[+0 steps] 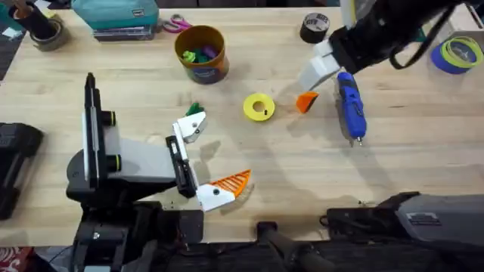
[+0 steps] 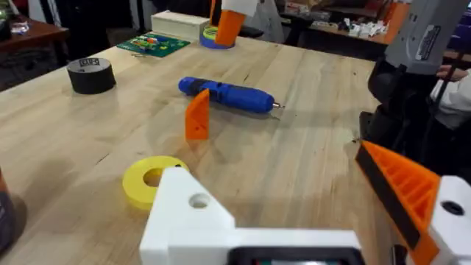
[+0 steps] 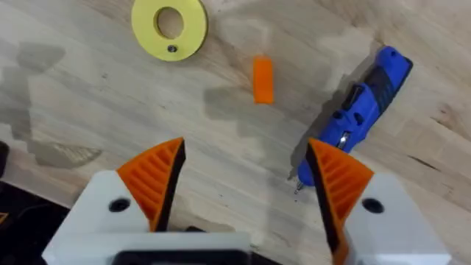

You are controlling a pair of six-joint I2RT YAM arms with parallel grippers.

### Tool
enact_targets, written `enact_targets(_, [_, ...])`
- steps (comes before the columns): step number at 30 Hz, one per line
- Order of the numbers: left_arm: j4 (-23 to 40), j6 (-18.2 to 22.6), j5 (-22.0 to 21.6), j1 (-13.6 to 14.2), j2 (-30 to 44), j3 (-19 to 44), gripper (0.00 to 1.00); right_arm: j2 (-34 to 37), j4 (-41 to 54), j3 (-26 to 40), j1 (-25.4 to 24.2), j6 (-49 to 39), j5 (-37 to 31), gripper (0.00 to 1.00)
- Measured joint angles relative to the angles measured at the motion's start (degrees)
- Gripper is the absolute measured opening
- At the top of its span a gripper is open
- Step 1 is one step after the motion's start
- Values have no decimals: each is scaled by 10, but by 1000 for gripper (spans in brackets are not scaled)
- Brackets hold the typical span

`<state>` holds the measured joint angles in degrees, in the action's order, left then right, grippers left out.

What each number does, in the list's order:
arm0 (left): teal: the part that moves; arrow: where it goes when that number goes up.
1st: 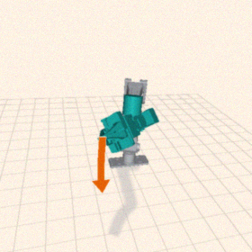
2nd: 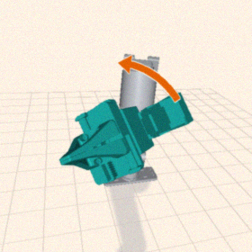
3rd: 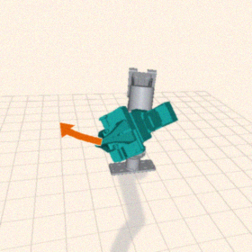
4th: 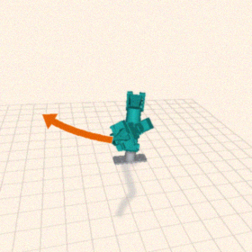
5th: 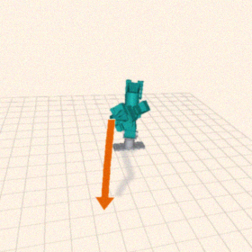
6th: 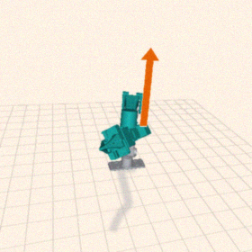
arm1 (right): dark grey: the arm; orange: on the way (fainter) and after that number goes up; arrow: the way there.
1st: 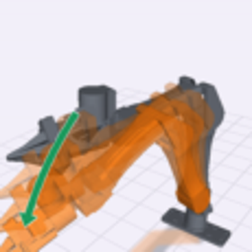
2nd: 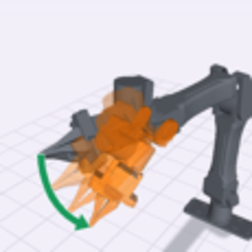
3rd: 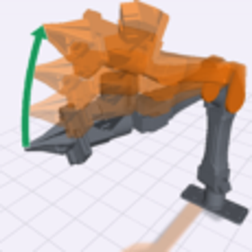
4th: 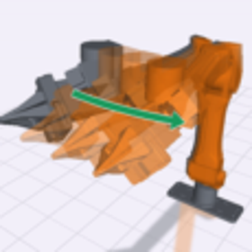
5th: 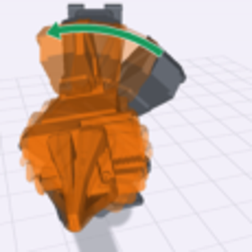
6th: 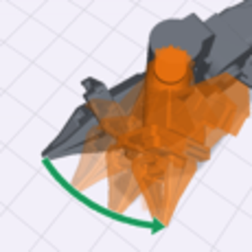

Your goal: Pick up the gripper from the table and insert it into the empty holder that is missing its gripper. Then pick up a screw, insert it into the mounting hole, and use the screwdriver to tighten it. Finally, clean up the table by picking up the vegetable and placing it into the bucket.

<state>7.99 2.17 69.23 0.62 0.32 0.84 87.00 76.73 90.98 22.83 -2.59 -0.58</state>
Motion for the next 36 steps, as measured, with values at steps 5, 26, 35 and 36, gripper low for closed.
enact_targets(5, [0,0,0,0,0,0,985,14,-5,-11,0,-2,0,997])
enact_targets(26, [0,0,0,0,0,0,986,20,-147,-177,-36,-4,24,996])
enact_targets(35, [0,0,0,0,0,0,985,77,-186,-177,-46,-4,30,996])
enact_targets(36, [0,0,0,0,0,0,986,83,-187,-177,-46,-4,31,996])
